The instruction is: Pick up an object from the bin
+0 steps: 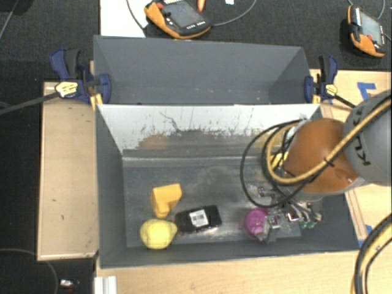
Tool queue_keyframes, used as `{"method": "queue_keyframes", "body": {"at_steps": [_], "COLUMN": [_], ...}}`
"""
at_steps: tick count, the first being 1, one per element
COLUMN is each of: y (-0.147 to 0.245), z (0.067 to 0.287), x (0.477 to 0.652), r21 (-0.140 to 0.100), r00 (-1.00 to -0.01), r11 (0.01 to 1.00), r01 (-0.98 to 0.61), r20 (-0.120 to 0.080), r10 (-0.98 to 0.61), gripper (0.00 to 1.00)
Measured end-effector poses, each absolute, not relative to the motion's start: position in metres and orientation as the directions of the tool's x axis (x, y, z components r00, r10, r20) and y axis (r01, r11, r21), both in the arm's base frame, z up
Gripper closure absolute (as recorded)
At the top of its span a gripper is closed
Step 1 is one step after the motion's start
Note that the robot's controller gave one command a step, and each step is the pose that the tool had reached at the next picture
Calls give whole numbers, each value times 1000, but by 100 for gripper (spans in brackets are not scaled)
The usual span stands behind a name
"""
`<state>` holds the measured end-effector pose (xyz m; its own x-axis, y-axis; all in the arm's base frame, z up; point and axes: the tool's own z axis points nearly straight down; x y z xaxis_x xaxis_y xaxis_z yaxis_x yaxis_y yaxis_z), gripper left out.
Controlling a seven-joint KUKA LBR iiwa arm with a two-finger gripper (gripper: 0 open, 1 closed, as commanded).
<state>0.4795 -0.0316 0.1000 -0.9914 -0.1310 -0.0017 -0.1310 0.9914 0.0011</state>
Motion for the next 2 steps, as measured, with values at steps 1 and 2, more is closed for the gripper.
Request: {"method": "queue_keyframes", "body": {"at_steps": [1,2], "y": [-27,-44], "z": [72,71], "x": [479,480], "r21": [-10,0], "r00": [-978,-993], "r11": [978,993], "r01": [-208,-118], "r20": [-32,-10], "r10": [-208,-118], "gripper": [0,100]}}
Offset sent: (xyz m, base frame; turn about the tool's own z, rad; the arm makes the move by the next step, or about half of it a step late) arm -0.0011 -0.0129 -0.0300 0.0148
